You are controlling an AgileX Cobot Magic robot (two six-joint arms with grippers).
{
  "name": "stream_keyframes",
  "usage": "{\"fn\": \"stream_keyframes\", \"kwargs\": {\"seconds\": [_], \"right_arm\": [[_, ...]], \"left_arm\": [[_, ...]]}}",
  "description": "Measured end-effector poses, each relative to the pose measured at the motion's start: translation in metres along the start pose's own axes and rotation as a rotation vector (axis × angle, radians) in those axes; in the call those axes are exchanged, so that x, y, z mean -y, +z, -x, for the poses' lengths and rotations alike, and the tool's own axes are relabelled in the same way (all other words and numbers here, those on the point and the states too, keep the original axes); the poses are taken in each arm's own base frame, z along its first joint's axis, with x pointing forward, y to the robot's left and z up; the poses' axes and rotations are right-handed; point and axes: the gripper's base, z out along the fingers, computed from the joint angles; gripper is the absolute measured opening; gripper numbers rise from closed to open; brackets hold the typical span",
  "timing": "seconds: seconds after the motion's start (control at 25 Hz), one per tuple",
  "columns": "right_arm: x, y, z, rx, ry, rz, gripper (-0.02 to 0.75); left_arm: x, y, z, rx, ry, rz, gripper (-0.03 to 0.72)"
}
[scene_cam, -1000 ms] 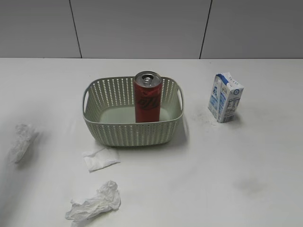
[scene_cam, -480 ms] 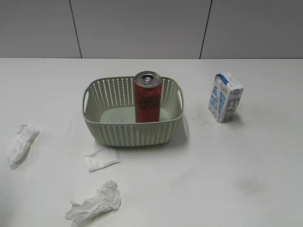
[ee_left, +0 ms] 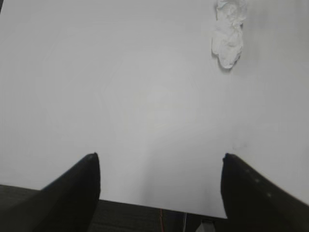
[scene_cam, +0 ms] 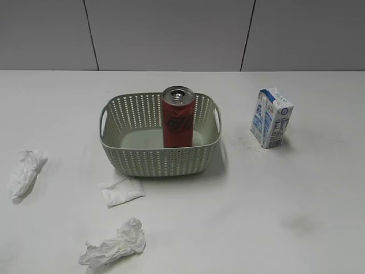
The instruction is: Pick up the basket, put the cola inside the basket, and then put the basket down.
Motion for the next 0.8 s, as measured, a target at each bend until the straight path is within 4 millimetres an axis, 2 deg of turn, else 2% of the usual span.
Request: {"fn": "stream_keyframes", "kwargs": {"seconds": [0.08, 0.32, 0.8], "right_arm": [[0.0, 0.0, 0.0, 0.0, 0.0, 0.0, 0.436], [0.0, 0.0, 0.0, 0.0, 0.001, 0.0, 0.436], [0.0, 0.0, 0.0, 0.0, 0.002, 0.0, 0.436]], "left_arm": [[0.0, -0.002, -0.012, 0.041, -0.001, -0.001, 0.589], [-0.001, -0.021, -0.028, 0.226, -0.007, -0.008, 0.589], [-0.003, -0.043, -0.052, 0.433, -0.014, -0.012, 0.587]]}}
